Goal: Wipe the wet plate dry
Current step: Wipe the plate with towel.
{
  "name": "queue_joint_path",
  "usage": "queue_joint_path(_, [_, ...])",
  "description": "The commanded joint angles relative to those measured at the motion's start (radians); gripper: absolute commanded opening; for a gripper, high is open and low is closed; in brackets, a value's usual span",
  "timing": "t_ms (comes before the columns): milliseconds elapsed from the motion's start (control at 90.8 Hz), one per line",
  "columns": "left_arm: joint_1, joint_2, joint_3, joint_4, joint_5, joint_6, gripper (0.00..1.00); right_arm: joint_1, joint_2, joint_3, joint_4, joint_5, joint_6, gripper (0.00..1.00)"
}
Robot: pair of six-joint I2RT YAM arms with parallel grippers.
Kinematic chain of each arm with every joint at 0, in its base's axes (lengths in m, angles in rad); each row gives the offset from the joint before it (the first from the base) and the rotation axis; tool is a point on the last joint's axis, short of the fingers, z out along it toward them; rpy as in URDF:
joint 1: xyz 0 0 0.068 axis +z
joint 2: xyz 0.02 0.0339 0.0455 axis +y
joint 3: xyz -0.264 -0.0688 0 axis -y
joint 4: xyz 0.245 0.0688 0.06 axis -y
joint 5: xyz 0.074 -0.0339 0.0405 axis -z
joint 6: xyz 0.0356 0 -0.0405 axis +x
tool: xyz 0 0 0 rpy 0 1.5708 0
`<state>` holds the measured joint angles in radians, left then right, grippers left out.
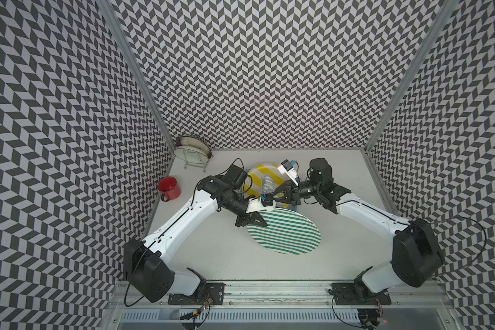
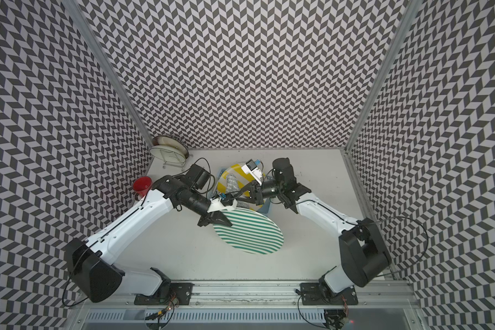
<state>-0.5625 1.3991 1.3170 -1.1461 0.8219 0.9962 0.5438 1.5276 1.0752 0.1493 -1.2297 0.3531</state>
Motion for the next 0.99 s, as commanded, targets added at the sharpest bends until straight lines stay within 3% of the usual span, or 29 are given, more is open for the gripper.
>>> queue_joint_path(0, [-0.010,-0.002,0.042,-0.001,0.028,0.000,0.00,0.014,0.019,0.022,-0.032,-0.070,-0.055,0.00])
queue_joint_path(562, [0.016,-0.006,0.064,0.077,-0.030,-0.083,0.00,0.020,-0.042,-0.041,0.013,-0.119,-0.059,0.00])
queue_joint_path(980, [0.087,-0.010,0.064,0.043,-0.026,-0.051,0.00,-0.005,-0.120,-0.078,0.086,-0.094,-0.030,0.00])
